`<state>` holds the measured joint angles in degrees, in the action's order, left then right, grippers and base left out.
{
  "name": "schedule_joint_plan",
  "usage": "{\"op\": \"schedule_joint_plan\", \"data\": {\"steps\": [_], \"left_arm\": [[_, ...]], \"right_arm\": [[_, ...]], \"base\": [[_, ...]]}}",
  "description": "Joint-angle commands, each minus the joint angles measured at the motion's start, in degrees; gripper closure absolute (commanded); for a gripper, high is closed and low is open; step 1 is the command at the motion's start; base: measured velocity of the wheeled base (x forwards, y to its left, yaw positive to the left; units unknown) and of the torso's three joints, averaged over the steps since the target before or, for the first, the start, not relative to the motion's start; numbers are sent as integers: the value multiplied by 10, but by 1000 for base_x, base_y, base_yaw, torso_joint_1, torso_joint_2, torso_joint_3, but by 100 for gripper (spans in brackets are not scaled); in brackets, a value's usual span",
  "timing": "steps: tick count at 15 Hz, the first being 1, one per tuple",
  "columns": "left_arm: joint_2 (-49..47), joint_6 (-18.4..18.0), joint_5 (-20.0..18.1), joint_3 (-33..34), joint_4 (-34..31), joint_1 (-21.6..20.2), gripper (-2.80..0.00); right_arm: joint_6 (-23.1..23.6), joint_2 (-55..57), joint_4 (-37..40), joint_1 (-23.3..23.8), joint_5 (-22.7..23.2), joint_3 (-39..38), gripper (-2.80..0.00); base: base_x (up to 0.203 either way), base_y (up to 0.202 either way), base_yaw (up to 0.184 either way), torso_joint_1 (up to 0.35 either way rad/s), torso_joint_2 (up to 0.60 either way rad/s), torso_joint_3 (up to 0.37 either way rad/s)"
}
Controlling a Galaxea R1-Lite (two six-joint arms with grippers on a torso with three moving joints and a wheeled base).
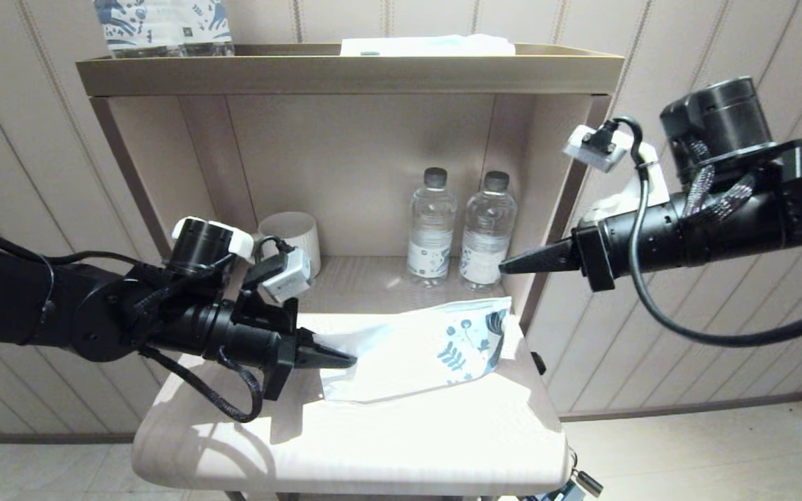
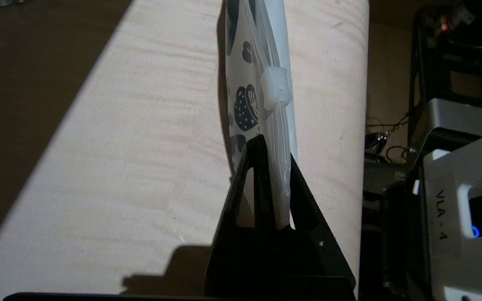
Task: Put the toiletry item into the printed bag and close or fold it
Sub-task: Hand it to the other hand
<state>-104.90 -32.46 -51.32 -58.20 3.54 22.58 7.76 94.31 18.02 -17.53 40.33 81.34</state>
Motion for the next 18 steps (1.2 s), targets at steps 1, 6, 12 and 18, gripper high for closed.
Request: {"op": "schedule_joint_plan", "data": {"steps": [1,6,12,18], "left_arm": [[5,51,-2,-27,-9,6,0],[43,176,7,-94,-55,13,0],[73,82,5,-113,-155,43,0],[54,-158,95,-188,-365,58,0]], "right_arm": [[-18,-32,1,-1,0,-4,0],[-37,-31,2,-31,-57,3,0],[-37,-8,56,-80,-96,90,0],[-33,53,62,-104,-129,128,0]], "base": [[0,0,0,0,0,0],[0,0,0,0,0,0],[0,0,0,0,0,0],[0,0,0,0,0,0]]}}
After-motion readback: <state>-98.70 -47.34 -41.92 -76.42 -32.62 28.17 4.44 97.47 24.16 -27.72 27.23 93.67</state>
